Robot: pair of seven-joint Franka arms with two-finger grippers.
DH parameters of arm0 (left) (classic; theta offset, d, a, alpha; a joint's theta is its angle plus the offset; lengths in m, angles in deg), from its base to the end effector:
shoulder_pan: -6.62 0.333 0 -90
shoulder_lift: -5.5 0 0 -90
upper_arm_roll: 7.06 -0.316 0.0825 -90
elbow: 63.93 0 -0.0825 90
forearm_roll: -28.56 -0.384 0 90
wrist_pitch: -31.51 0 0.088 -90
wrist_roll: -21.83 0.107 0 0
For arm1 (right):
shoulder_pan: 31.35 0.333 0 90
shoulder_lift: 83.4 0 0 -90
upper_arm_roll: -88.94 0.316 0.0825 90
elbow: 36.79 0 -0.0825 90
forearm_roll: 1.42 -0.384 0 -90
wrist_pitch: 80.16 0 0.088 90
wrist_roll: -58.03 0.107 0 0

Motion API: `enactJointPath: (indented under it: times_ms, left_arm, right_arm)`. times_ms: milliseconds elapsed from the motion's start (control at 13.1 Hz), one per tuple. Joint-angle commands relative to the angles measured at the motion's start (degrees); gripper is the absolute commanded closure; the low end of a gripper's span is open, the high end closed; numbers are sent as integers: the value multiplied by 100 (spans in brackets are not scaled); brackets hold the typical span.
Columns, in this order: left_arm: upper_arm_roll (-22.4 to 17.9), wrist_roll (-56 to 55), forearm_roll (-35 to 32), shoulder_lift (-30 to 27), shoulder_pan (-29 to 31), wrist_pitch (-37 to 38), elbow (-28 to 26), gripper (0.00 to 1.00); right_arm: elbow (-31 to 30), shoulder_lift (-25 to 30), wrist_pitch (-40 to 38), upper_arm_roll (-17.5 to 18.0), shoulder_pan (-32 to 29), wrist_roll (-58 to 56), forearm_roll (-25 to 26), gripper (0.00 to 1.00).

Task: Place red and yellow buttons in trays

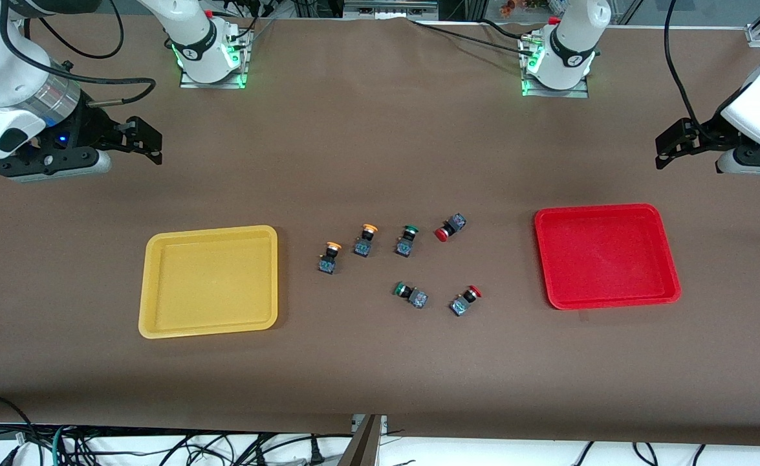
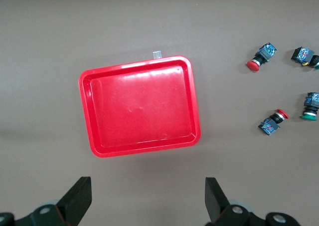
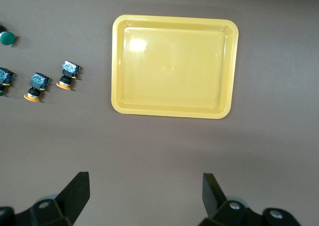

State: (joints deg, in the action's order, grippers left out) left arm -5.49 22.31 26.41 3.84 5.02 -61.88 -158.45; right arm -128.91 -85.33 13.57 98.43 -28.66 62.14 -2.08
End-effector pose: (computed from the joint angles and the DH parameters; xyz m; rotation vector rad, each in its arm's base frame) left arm 0.5493 -0.0268 0.6084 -3.1018 0.1020 -0.0157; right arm 0.5565 0.1198 0.5940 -3.1178 -0.2186 0.0117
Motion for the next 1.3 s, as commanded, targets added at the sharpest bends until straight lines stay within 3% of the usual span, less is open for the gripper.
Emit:
enactJointPath:
  times_ms: [0,1223]
  left_arm:
    - [27,-40,-93,-27,11,136,91,0]
    - [27,-40,-93,-27,11,163,91,0]
  right_arm:
    - [81,-10,-57,53,-50,18,75,0]
    - [63,-27,-74,71,-23,2,84,0]
